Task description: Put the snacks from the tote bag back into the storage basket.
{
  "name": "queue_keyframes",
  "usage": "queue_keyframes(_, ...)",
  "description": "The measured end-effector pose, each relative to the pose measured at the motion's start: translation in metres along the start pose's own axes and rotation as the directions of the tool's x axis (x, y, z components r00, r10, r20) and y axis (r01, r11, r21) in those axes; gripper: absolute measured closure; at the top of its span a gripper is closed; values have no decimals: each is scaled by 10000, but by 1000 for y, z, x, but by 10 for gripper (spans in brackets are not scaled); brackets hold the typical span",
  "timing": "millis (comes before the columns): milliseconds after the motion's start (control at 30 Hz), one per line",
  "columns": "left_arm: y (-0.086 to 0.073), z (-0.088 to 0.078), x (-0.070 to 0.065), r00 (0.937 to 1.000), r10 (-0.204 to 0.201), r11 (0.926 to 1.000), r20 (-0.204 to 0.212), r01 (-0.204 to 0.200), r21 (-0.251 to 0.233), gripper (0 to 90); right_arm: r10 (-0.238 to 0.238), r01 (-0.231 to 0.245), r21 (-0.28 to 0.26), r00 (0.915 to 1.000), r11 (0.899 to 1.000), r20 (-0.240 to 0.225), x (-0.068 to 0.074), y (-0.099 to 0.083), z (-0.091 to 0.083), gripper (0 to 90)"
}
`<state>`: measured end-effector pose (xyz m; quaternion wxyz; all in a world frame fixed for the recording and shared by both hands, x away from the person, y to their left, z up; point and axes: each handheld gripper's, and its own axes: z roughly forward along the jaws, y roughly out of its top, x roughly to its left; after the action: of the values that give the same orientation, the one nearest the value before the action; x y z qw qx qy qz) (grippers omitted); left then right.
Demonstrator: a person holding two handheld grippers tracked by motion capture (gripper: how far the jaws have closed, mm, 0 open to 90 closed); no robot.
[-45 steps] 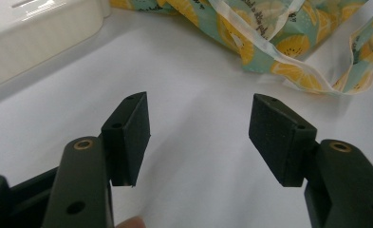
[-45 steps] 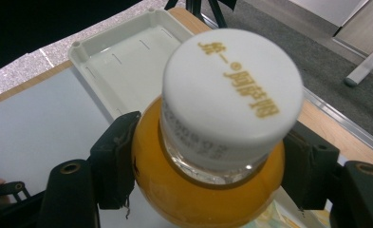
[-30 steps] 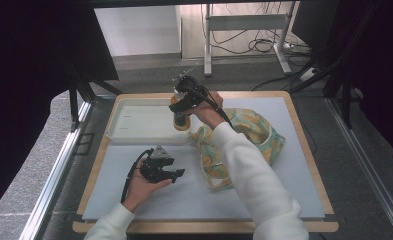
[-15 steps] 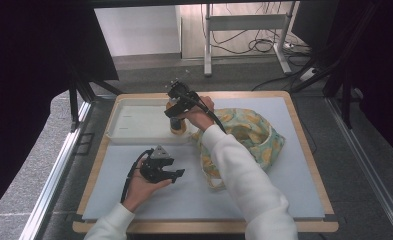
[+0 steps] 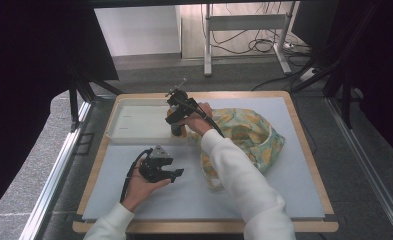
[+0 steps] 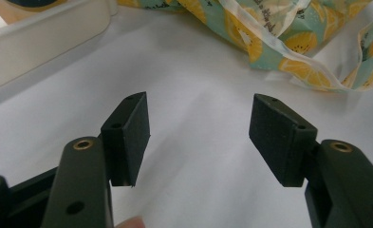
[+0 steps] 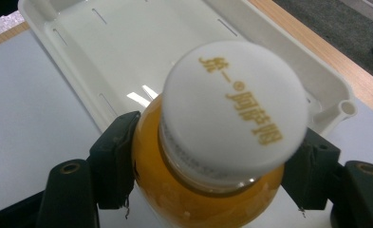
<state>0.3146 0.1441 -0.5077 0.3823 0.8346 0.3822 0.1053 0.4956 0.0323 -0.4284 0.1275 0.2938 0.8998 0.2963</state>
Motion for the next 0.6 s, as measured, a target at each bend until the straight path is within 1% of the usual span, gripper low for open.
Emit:
queue_keyframes(33,0,0,0,10000,-43,10000,-5,43,11,390,-14,14,35,10000,10000,-7,0,0,0,300)
queue_keyframes(167,0,1,-1,10000,32,10000,11,-32,36,390,-101,102,162,9999,9998,-56,1,-1,-1,292)
queue_keyframes(200,0,1,0,10000,30,10000,9,-30,20,390,-130,131,129,9999,9998,-55,1,-2,-2,268)
queue_keyframes(267,0,1,0,10000,-36,10000,22,36,2,390,-45,45,-3,9999,10000,-126,1,-2,-4,217)
queue_keyframes(333,0,2,1,10000,-59,10000,33,59,6,389,-91,93,-190,9999,9998,60,2,-3,-7,183)
queue_keyframes(367,1,2,1,10000,-48,10000,39,48,6,390,-92,96,-340,9999,9994,124,2,-3,-10,179)
queue_keyframes(467,2,2,1,10000,-3,10000,54,3,-15,389,36,-38,-732,10000,9973,-32,1,-6,-19,177)
queue_keyframes(600,1,1,1,10000,-41,10000,18,41,-11,387,-4,-2,-952,10000,9955,-58,-2,-10,-32,175)
